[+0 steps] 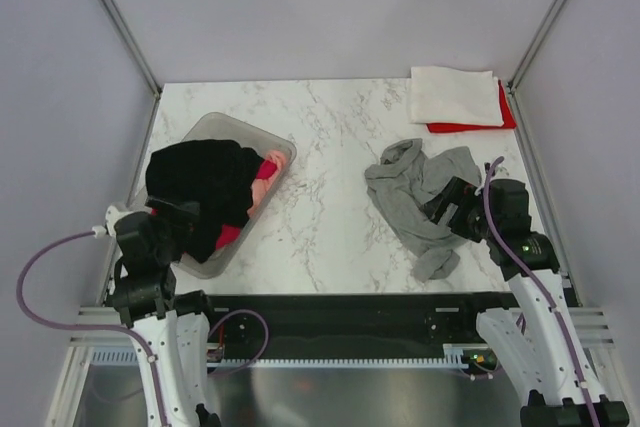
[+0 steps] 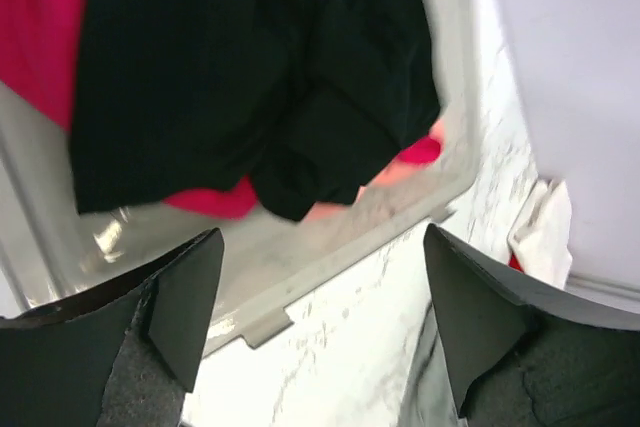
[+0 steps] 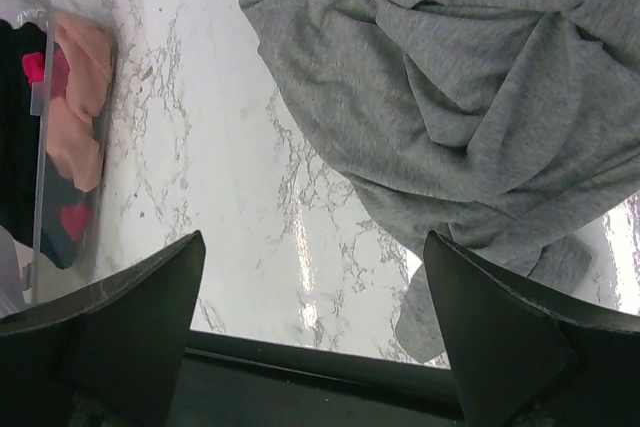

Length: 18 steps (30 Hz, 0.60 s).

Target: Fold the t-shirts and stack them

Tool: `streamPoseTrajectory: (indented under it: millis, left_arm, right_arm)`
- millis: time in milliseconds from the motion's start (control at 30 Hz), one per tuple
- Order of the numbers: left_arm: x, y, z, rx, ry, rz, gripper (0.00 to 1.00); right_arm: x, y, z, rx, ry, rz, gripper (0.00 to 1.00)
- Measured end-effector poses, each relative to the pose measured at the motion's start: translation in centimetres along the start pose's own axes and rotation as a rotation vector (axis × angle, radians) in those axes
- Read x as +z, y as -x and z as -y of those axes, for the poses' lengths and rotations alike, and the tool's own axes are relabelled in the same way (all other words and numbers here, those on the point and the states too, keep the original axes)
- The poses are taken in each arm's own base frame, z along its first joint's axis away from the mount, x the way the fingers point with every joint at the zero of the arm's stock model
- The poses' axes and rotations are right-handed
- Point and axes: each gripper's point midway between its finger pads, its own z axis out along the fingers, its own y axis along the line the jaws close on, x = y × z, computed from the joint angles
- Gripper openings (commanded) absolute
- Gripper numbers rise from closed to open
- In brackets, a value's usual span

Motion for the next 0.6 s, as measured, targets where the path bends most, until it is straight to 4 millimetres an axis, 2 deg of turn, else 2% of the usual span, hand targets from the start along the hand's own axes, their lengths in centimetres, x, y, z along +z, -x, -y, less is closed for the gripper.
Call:
streamPoseTrajectory:
  millis: [100,133,200,267,300,333,400,467,500,533,600]
  left_arm:
    - [1.3,-5.1,-3.3,-0.128,0.093,-0.176,0.89]
    - [1.1,-6.1,-4.1,-0.158,0.127,-0.216,0.92]
    - [0.1,-6.2,-3.9,-0.184,0.148,-0.231,0.96]
    - [-1.5,-3.8,-1.1,-0.182,0.075,-0.178,0.93]
    - [-2.2,-2.3,0.9,-0.175,0.013,-0.139,0.83]
    - [-2.7,-1.0,2.9,-0.168,-0.060,-0.112,0.78]
    - [-2.6,-0.1,6.3,-0.142,-0.201,-0.117,0.76]
    - [-1.1,-0.8,7.9,-0.108,-0.248,-0.182,0.80]
    - [0.0,-2.0,8.5,-0.066,-0.254,-0.242,0.84]
    - [1.0,-3.6,9.2,-0.017,-0.257,-0.307,0.86]
    - [2.6,-7.9,11.0,0.120,-0.277,-0.454,0.88]
  right_arm:
    - [-0.5,-0.5,0.0,0.008,0.002,-0.008,0.98]
    - [-0.6,-0.7,0.1,0.009,0.000,-0.014,0.98]
    - [-0.8,-1.0,0.2,0.012,-0.004,-0.020,0.98]
    - [-1.0,-1.2,0.3,0.015,-0.008,-0.025,0.98]
    - [-1.1,-1.3,0.3,0.019,-0.009,-0.026,0.98]
    - [-1.1,-1.3,0.3,0.023,-0.009,-0.028,0.98]
    - [-1.2,-1.3,0.2,0.032,-0.004,-0.029,0.98]
    - [-1.2,-1.4,0.1,0.039,-0.001,-0.034,0.98]
    - [-1.1,-1.5,0.1,0.041,-0.002,-0.039,0.98]
    - [-1.1,-1.5,0.1,0.042,-0.003,-0.041,0.98]
    - [-0.9,-1.5,0.2,0.044,-0.008,-0.048,0.98]
